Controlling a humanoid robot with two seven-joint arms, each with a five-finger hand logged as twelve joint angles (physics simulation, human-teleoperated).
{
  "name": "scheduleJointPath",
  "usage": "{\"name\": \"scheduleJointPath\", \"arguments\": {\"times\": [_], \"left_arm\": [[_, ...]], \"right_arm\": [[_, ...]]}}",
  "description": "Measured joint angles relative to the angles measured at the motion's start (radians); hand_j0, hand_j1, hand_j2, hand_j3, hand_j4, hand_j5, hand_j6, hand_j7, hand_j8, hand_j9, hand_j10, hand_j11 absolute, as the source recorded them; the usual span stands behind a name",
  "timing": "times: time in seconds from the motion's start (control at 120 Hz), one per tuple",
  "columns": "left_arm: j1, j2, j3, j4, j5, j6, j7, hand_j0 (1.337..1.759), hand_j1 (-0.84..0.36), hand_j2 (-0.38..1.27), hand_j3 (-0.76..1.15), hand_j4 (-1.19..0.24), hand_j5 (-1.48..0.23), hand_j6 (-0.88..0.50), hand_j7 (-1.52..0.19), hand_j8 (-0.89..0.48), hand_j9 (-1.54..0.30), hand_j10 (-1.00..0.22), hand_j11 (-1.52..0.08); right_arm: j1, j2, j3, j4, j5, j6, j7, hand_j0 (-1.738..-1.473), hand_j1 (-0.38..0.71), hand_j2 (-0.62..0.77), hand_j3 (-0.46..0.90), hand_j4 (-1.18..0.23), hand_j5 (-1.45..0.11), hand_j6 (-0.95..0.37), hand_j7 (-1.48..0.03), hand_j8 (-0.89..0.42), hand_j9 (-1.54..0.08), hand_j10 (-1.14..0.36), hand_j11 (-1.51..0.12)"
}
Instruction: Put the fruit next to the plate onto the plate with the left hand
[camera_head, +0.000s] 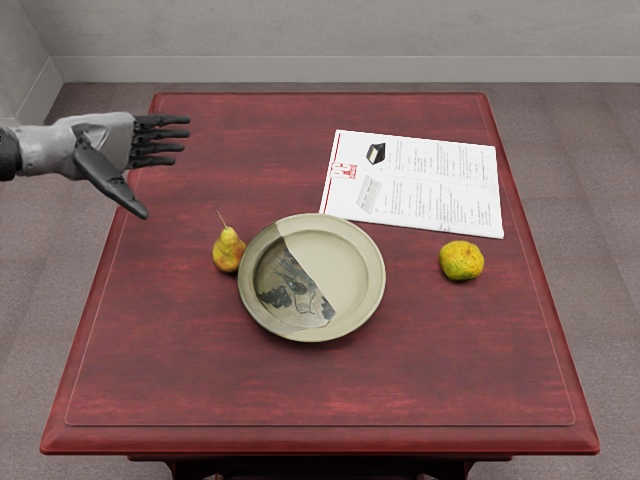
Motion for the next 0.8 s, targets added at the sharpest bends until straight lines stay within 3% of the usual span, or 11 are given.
{"name": "scheduleJointPath", "arguments": {"times": [0.192, 0.292, 0.425, 0.667, 0.725, 0.8], "left_arm": [[0.002, 0.013, -0.011, -0.005, 0.045, 0.000, -0.003, 1.658, 0.33, 0.00, 0.00, -0.02, -0.02, -0.02, -0.02, -0.02, -0.02, -0.02, -0.02], [0.017, 0.002, -0.031, -0.006, 0.124, 0.000, -0.021, 1.658, 0.32, 0.01, 0.00, -0.03, -0.03, -0.03, -0.03, -0.03, -0.03, -0.03, -0.03], [0.060, -0.005, -0.034, -0.006, 0.239, 0.027, -0.146, 1.658, 0.32, 0.01, 0.00, -0.03, -0.03, -0.03, -0.03, -0.03, -0.03, -0.02, -0.03], [0.115, -0.044, -0.033, -0.007, 0.303, 0.053, -0.348, 1.658, 0.33, 0.01, 0.00, -0.02, -0.03, -0.02, -0.03, -0.02, -0.03, -0.02, -0.03], [0.163, -0.043, -0.031, -0.007, 0.316, 0.067, -0.414, 1.658, 0.33, 0.01, 0.00, -0.02, -0.03, -0.02, -0.03, -0.02, -0.03, -0.02, -0.03], [0.173, -0.042, -0.012, -0.007, 0.324, 0.091, -0.499, 1.658, 0.33, 0.01, 0.00, -0.02, -0.03, -0.02, -0.03, -0.02, -0.03, -0.02, -0.03]], "right_arm": [[-0.004, 0.000, 0.000, -0.001, 0.000, 0.000, -0.001, -1.658, -0.33, 0.00, 0.00, -0.01, -0.02, -0.01, -0.02, -0.01, -0.02, -0.01, -0.02], [-0.006, 0.000, 0.001, -0.002, 0.001, 0.000, 0.000, -1.658, -0.33, 0.00, 0.00, -0.01, -0.02, -0.01, -0.02, -0.01, -0.02, -0.01, -0.02], [-0.007, 0.000, 0.001, -0.002, 0.001, 0.000, 0.000, -1.658, -0.33, 0.00, 0.00, -0.01, -0.02, -0.01, -0.02, -0.01, -0.02, -0.01, -0.02], [-0.007, 0.000, 0.002, -0.002, 0.001, -0.001, -0.001, -1.658, -0.33, 0.00, 0.00, -0.01, -0.02, -0.01, -0.02, -0.01, -0.02, -0.01, -0.02], [-0.008, 0.000, 0.002, -0.002, 0.001, -0.001, -0.001, -1.658, -0.33, 0.00, 0.00, -0.01, -0.02, -0.01, -0.02, -0.01, -0.02, -0.01, -0.02], [-0.008, 0.000, 0.002, -0.002, 0.001, -0.001, 0.000, -1.658, -0.33, 0.00, 0.00, -0.01, -0.02, -0.01, -0.02, -0.01, -0.02, -0.01, -0.02]]}}
